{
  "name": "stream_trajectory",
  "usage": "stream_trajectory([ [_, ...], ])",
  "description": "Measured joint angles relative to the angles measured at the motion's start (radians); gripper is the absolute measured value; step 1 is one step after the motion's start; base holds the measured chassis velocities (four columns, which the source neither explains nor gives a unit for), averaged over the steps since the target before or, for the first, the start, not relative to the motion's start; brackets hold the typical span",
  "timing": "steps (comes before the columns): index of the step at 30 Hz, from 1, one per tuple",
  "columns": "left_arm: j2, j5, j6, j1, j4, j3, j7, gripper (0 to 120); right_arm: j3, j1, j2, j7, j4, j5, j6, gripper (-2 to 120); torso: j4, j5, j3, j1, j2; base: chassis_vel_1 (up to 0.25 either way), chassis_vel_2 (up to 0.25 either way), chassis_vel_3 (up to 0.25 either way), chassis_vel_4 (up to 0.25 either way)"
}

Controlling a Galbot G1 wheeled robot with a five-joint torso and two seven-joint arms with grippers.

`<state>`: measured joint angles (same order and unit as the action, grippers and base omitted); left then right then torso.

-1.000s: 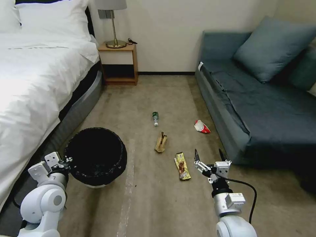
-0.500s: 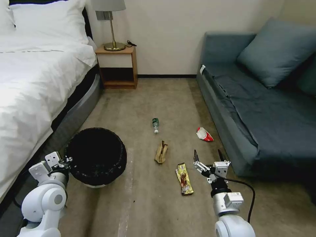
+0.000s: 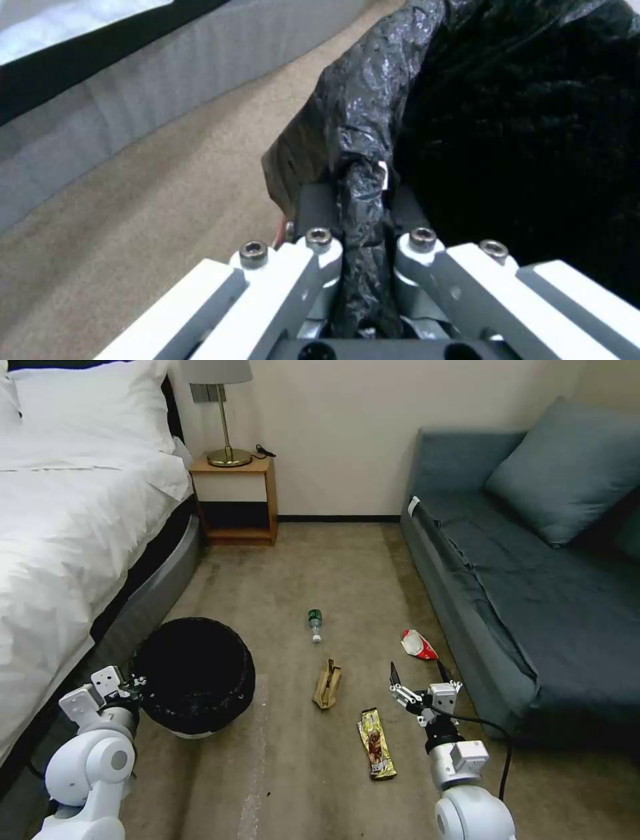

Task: Pick up the trash bin, then pick up the garbage on the floor and place it into the trash bin.

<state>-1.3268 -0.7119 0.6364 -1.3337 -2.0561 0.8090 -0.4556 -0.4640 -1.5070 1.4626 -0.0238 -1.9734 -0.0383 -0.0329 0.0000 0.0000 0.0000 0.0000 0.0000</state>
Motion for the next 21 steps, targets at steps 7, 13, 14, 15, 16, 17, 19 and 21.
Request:
stream_trajectory([
  [7, -0.003, 0.017, -0.013, 0.002, 0.014, 0.010, 0.015, 4, 0.084, 0.092, -0.080, -0.081, 0.095, -0.137, 0.148, 100, -0.0001, 0.0001, 0.000, 0.000, 0.000, 0.000, 0.000, 0.000, 0.000],
  [13, -0.005, 0.020, -0.019, -0.017, 0.012, 0.026, 0.023, 4, 0.167, 0.165, -0.150, -0.154, 0.172, -0.398, 0.352, 100, 0.0001, 0.0001, 0.000, 0.000, 0.000, 0.000, 0.000, 0.000, 0.000],
  [14, -0.007, 0.022, -0.021, -0.020, 0.012, 0.029, 0.024, 4, 0.185, 0.185, -0.165, -0.164, 0.192, -0.448, 0.403, 100, 0.0002, 0.0001, 0.000, 0.000, 0.000, 0.000, 0.000, 0.000, 0.000],
  [15, -0.010, 0.025, -0.024, -0.023, 0.012, 0.032, 0.026, 4, 0.201, 0.203, -0.179, -0.171, 0.213, -0.484, 0.441, 100, 0.0001, 0.0001, 0.000, 0.000, 0.000, 0.000, 0.000, 0.000, 0.000],
  [16, -0.012, 0.026, -0.025, -0.026, 0.012, 0.033, 0.027, 4, 0.221, 0.222, -0.191, -0.181, 0.238, -0.516, 0.471, 100, 0.0001, 0.0001, 0.000, 0.000, 0.000, 0.000, 0.000, 0.000, 0.000],
  [17, -0.013, 0.027, -0.025, -0.026, 0.012, 0.034, 0.028, 4, 0.222, 0.224, -0.192, -0.183, 0.241, -0.519, 0.474, 100, 0.0001, 0.0002, 0.000, 0.000, 0.000, 0.000, 0.000, 0.000, 0.000],
  [19, -0.014, 0.029, -0.026, -0.028, 0.012, 0.035, 0.028, 4, 0.238, 0.241, -0.204, -0.196, 0.263, -0.541, 0.496, 100, 0.0000, 0.0001, 0.000, 0.000, 0.000, 0.000, 0.000, 0.000, 0.000],
  [21, -0.019, 0.032, -0.029, -0.034, 0.013, 0.038, 0.030, 4, 0.281, 0.286, -0.231, -0.217, 0.336, -0.577, 0.526, 100, 0.0001, 0.0003, 0.000, 0.000, 0.000, 0.000, 0.000, 0.000, 0.000],
])
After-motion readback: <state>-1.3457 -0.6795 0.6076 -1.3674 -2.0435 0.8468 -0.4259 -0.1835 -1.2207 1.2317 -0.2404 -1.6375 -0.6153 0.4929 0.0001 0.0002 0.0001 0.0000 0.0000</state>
